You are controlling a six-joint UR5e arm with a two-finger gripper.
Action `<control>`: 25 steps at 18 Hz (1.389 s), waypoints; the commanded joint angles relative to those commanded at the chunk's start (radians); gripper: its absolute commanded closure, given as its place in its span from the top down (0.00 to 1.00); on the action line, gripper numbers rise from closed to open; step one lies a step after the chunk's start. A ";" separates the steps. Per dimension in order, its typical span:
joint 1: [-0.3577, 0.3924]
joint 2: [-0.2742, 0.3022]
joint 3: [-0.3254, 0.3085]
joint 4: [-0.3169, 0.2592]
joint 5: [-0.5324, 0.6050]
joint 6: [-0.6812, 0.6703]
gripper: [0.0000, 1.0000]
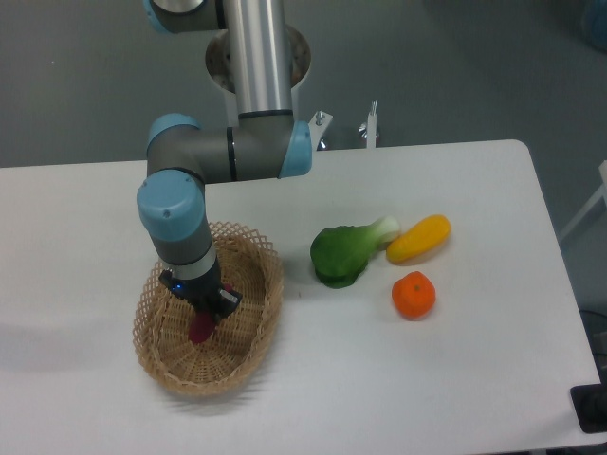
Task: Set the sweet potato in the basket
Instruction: 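Lower the held sweet potato into the wicker basket, then open the gripper to release the sweet potato and lift away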
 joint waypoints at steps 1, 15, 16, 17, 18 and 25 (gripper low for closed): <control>0.000 0.000 0.003 0.002 0.002 -0.002 0.53; 0.060 0.055 0.155 -0.008 0.067 -0.037 1.00; 0.077 0.061 0.163 -0.008 0.067 -0.035 1.00; 0.095 0.069 0.169 -0.008 0.069 -0.035 1.00; 0.109 0.074 0.178 -0.008 0.071 -0.029 1.00; 0.238 0.110 0.199 -0.052 0.063 0.112 1.00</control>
